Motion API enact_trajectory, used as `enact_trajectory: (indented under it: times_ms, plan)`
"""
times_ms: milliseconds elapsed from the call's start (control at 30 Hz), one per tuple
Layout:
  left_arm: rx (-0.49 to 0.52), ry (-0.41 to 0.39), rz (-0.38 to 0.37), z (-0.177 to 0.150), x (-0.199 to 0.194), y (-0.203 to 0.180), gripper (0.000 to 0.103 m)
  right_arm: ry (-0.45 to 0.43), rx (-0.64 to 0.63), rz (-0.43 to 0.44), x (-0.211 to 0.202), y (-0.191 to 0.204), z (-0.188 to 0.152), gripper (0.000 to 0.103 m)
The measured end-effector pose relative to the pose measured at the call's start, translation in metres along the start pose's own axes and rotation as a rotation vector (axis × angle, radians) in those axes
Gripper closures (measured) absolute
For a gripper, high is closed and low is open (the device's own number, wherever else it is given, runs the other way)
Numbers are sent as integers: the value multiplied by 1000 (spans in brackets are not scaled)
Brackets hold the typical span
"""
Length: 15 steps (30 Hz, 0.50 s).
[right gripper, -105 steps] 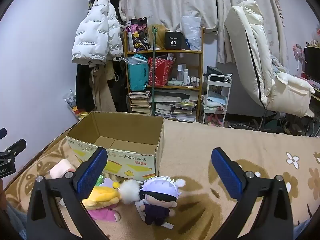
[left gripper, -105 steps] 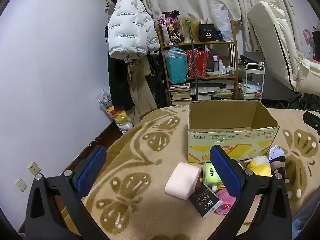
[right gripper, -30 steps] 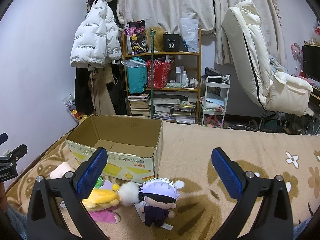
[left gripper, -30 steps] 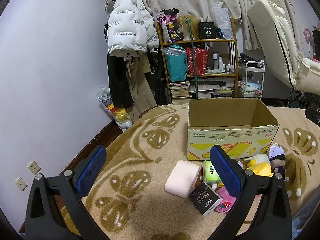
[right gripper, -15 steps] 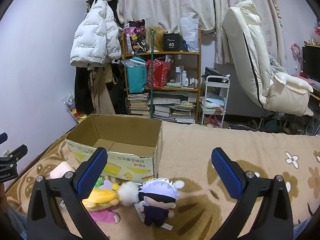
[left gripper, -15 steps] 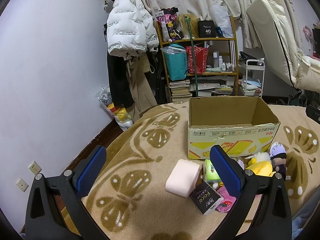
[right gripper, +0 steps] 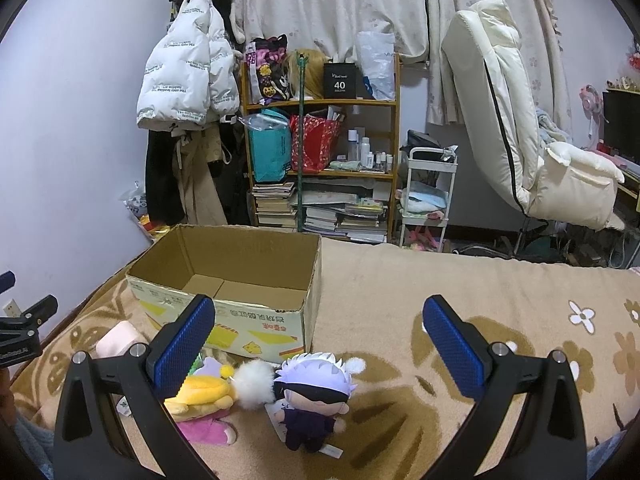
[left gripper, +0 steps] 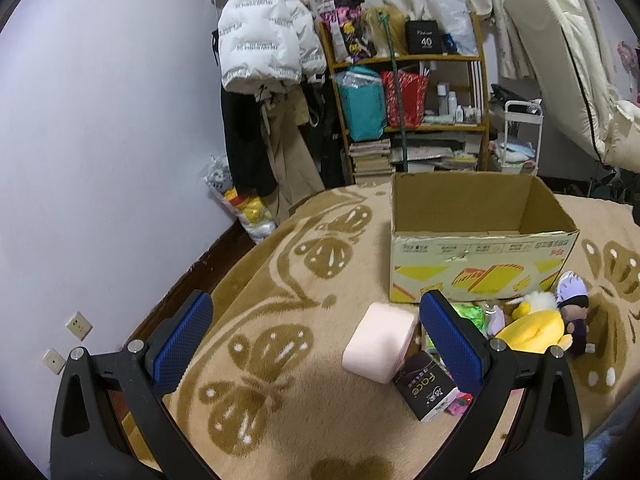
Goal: Organize soft objects
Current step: 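Grasp the pink block with the left tool while the right tool grasps the white-haired doll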
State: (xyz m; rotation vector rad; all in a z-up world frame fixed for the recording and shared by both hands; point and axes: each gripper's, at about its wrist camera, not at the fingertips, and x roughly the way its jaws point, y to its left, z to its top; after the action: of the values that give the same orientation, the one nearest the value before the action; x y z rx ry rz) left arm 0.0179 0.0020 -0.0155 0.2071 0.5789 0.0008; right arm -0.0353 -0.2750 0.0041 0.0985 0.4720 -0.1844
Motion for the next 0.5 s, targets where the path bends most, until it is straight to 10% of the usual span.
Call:
enact_trajectory:
  times_ms: [500]
  plan:
    - [10,171,-53,-2,43,-9,1,267,81,77,51,-16,-15,0]
